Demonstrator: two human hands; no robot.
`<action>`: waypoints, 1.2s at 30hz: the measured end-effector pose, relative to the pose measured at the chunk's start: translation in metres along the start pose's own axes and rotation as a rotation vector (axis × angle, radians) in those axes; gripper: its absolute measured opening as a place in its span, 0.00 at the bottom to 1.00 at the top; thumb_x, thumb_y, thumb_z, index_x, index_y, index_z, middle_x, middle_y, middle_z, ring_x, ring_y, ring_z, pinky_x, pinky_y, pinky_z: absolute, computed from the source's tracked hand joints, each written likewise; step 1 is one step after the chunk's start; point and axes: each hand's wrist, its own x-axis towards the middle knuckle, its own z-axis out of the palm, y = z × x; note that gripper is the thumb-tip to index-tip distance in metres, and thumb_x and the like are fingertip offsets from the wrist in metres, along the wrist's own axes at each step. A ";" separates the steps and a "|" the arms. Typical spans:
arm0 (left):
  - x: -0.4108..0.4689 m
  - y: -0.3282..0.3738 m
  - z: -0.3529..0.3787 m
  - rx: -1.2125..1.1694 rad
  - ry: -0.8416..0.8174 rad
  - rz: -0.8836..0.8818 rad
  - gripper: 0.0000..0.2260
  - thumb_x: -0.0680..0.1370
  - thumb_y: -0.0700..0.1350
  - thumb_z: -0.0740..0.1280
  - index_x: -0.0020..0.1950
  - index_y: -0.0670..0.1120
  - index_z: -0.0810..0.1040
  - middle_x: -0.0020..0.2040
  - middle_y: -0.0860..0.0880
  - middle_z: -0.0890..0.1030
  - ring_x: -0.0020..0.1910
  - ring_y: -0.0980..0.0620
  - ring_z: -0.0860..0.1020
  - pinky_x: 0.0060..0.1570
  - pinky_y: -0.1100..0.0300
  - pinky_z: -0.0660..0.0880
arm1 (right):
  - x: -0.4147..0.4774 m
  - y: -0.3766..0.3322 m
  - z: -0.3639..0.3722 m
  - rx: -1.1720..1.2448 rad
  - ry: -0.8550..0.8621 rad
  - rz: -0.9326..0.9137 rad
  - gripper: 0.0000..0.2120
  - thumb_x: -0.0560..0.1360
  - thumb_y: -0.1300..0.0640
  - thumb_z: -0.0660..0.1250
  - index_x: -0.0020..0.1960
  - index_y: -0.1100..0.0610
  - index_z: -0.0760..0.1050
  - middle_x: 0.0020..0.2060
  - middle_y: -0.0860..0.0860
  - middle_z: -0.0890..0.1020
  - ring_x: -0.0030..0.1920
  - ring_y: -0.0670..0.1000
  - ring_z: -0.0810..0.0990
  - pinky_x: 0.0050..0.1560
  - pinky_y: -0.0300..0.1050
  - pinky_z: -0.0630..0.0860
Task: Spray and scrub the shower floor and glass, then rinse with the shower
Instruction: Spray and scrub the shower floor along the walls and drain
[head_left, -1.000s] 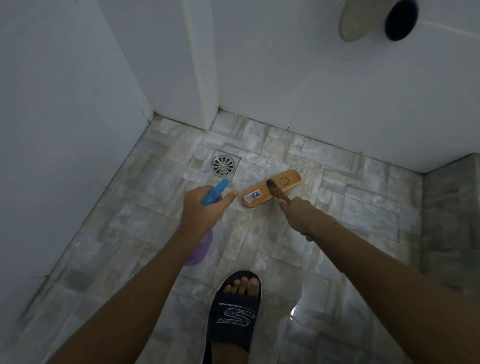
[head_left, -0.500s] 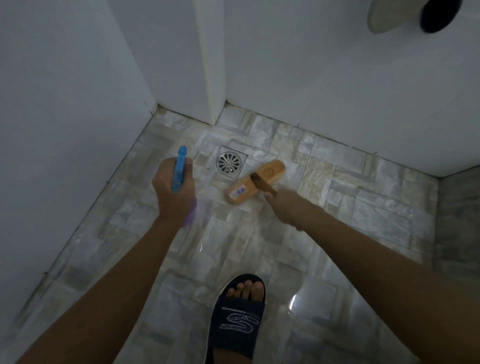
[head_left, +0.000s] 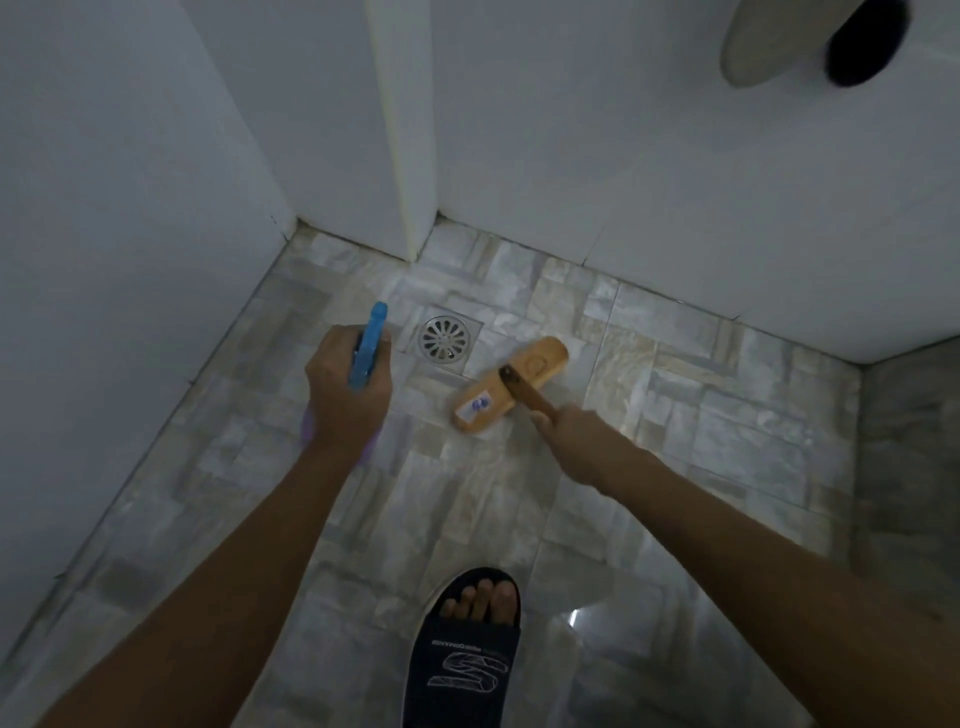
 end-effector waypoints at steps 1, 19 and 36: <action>-0.001 0.003 0.003 0.000 -0.021 -0.002 0.12 0.79 0.42 0.69 0.38 0.38 0.73 0.33 0.46 0.71 0.29 0.50 0.68 0.29 0.54 0.67 | -0.003 0.008 0.005 -0.008 0.010 0.005 0.29 0.82 0.37 0.42 0.54 0.56 0.72 0.40 0.51 0.75 0.34 0.47 0.72 0.33 0.40 0.66; -0.037 0.114 0.110 -0.202 -0.457 0.094 0.13 0.81 0.39 0.67 0.38 0.39 0.71 0.33 0.44 0.70 0.31 0.58 0.67 0.34 0.65 0.65 | -0.096 0.098 0.011 0.629 0.354 0.325 0.17 0.84 0.46 0.57 0.49 0.57 0.75 0.37 0.51 0.79 0.34 0.49 0.77 0.31 0.43 0.72; -0.052 0.149 0.118 -0.223 -0.653 0.153 0.10 0.81 0.39 0.67 0.41 0.38 0.73 0.35 0.43 0.72 0.32 0.54 0.70 0.33 0.63 0.69 | -0.121 0.112 0.051 0.802 0.702 0.388 0.14 0.85 0.47 0.57 0.51 0.56 0.74 0.35 0.48 0.78 0.33 0.46 0.77 0.27 0.34 0.68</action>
